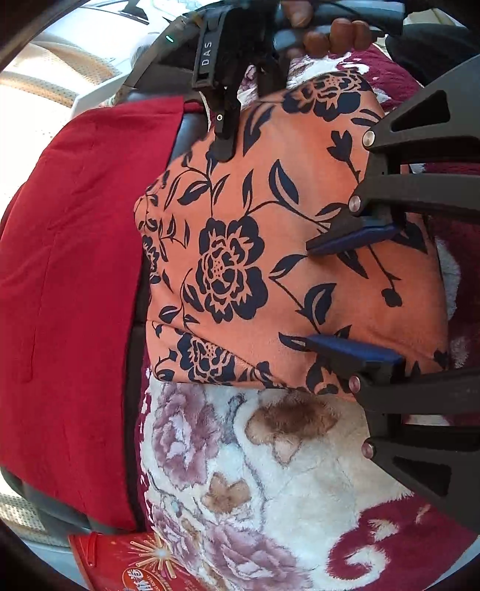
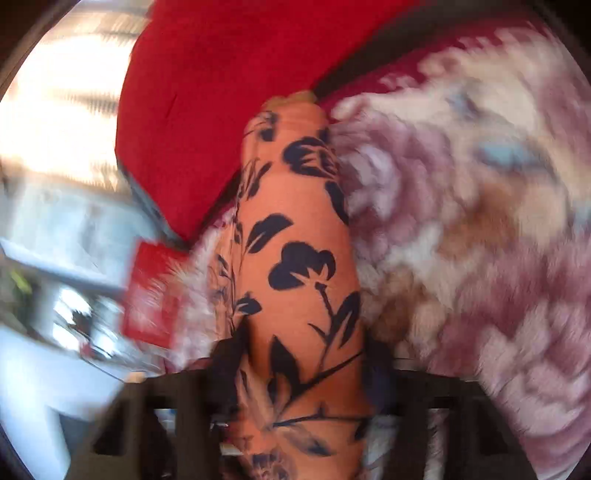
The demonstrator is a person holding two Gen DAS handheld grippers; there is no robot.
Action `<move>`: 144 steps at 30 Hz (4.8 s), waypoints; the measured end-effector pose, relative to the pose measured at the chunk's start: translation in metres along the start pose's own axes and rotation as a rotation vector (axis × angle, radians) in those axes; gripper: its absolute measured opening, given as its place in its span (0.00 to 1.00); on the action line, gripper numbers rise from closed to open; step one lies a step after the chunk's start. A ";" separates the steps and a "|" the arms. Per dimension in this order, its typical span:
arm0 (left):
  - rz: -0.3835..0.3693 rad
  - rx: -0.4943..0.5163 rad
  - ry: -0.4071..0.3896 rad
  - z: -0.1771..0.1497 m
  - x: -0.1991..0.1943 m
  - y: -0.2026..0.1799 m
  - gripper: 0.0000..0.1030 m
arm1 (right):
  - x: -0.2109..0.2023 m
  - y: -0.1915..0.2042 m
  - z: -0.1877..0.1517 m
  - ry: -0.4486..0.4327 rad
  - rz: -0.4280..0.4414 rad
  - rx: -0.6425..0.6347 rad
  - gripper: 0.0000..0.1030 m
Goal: Fold small clothes
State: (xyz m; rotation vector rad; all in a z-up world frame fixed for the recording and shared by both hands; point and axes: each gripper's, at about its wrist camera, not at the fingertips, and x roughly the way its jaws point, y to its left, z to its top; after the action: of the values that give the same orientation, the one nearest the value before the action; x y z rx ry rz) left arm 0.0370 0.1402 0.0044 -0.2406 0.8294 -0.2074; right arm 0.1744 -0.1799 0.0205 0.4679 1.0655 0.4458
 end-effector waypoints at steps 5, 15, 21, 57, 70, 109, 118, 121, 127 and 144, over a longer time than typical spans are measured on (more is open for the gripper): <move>-0.011 -0.014 0.006 0.001 0.001 0.002 0.44 | -0.004 0.009 -0.015 -0.060 -0.117 -0.062 0.43; -0.014 -0.009 0.003 0.001 0.000 0.001 0.45 | 0.008 -0.009 0.033 -0.066 0.014 0.096 0.65; -0.026 -0.018 0.003 0.002 0.000 0.002 0.46 | 0.008 0.035 0.030 -0.094 -0.203 -0.120 0.29; -0.279 -0.500 -0.064 0.011 -0.023 0.081 0.56 | -0.032 0.068 0.002 -0.031 -0.053 -0.275 0.35; -0.536 -0.478 0.054 0.038 -0.001 0.047 0.79 | -0.064 -0.080 -0.002 -0.052 0.132 0.098 0.62; -0.348 -0.217 0.173 0.101 0.086 -0.075 0.42 | -0.082 -0.108 0.052 -0.126 -0.114 0.027 0.61; -0.312 -0.166 0.162 0.080 0.052 -0.077 0.43 | -0.143 -0.067 0.013 -0.310 -0.092 -0.110 0.69; -0.294 -0.207 0.178 0.066 0.064 -0.064 0.44 | -0.139 -0.039 0.002 -0.275 -0.001 -0.153 0.84; -0.262 -0.159 0.128 0.067 0.036 -0.071 0.43 | -0.087 -0.035 -0.013 -0.072 -0.068 -0.210 0.85; -0.241 -0.072 0.086 0.055 0.051 -0.077 0.54 | 0.058 0.035 0.145 0.145 0.256 0.057 0.85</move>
State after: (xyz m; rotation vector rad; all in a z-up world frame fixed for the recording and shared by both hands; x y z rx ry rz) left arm 0.1048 0.0602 0.0265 -0.4017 0.8938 -0.4165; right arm 0.3255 -0.1404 0.0572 0.6343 1.1654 0.6851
